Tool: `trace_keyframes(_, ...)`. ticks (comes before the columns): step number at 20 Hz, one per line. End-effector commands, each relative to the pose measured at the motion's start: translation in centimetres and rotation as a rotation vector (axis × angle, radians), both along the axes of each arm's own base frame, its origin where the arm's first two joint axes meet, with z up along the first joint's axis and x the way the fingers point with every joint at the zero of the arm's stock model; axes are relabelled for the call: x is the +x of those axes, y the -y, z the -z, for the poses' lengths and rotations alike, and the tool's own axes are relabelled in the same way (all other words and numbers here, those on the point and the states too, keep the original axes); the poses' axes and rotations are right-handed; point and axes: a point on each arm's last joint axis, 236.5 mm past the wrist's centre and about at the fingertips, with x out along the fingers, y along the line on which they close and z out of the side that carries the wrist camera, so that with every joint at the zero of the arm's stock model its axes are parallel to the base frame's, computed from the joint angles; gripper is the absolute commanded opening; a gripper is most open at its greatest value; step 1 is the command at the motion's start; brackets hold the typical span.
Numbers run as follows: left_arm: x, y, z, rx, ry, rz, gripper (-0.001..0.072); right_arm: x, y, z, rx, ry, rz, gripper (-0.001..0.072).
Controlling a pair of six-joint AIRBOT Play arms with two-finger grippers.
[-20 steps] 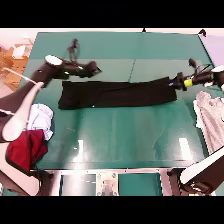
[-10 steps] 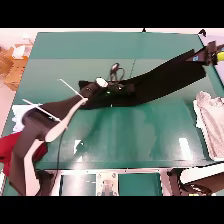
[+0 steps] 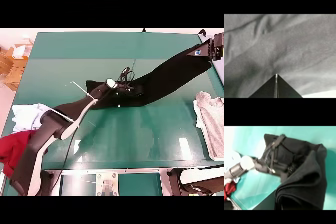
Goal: Fold the shirts.
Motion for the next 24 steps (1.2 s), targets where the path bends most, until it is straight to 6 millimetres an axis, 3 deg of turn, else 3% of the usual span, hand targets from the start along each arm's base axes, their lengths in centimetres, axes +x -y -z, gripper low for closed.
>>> trace_keyframes(1, -0.6, -4.3, -3.2, -0.025, -0.058, 0.127, 0.0025, 0.2, -1.1, 0.0, 0.026, -0.023, 0.006, 0.0018)
trace_keyframes(3, 0.7, -9.2, -7.4, -0.050, -0.022, 0.163, 0.0025, 0.6, -3.0, -0.3, 0.048, -0.027, 0.000, 0.0017)
trace_keyframes(5, 1.9, -15.0, -12.2, -0.072, 0.020, 0.161, 0.0025, 1.0, -6.2, -0.4, 0.063, -0.029, -0.029, 0.0018)
trace_keyframes(7, 3.1, -20.2, -16.1, -0.079, 0.068, 0.122, 0.0025, 1.8, -10.7, 0.2, 0.085, -0.015, -0.063, 0.0018)
trace_keyframes(10, 3.9, -27.4, -20.7, -0.076, 0.133, 0.050, 0.0025, 3.1, -19.0, 3.0, 0.134, -0.018, -0.072, 0.0018)
trace_keyframes(12, 4.2, -31.2, -22.4, -0.070, 0.161, 0.000, 0.0025, 3.8, -24.8, 6.3, 0.157, -0.012, -0.033, 0.0018)
trace_keyframes(16, 4.1, -35.5, -22.7, -0.050, 0.153, -0.035, 0.0025, 3.4, -36.3, 16.8, 0.128, -0.007, 0.050, 0.0019)
trace_keyframes(17, 4.1, -36.1, -22.4, -0.040, 0.148, -0.038, 0.0025, 2.6, -38.9, 19.4, 0.110, -0.003, 0.049, 0.0084)
trace_keyframes(18, 4.0, -36.3, -22.2, -0.029, 0.145, -0.037, 0.0025, 1.3, -41.4, 21.9, 0.086, -0.007, 0.025, 0.0369)
trace_keyframes(19, 4.0, -36.3, -22.1, -0.026, 0.145, -0.034, 0.0025, 0.2, -42.5, 23.6, 0.056, 0.001, -0.019, 0.0618)
trace_keyframes(20, 4.0, -36.3, -22.1, -0.022, 0.158, -0.028, 0.0025, 0.1, -42.1, 24.1, 0.028, 0.011, -0.043, 0.0618)
trace_keyframes(21, 4.0, -36.3, -22.1, -0.019, 0.175, -0.021, 0.0025, 1.1, -40.5, 23.6, 0.006, 0.024, -0.044, 0.0618)
trace_keyframes(23, 3.8, -36.3, -22.1, -0.014, 0.193, -0.001, 0.0025, 4.4, -34.7, 20.4, 0.020, 0.025, 0.021, 0.0617)
trace_keyframes(24, 3.6, -36.2, -22.0, -0.012, 0.189, 0.006, 0.0025, 6.2, -30.7, 18.4, 0.031, 0.027, 0.068, 0.0617)
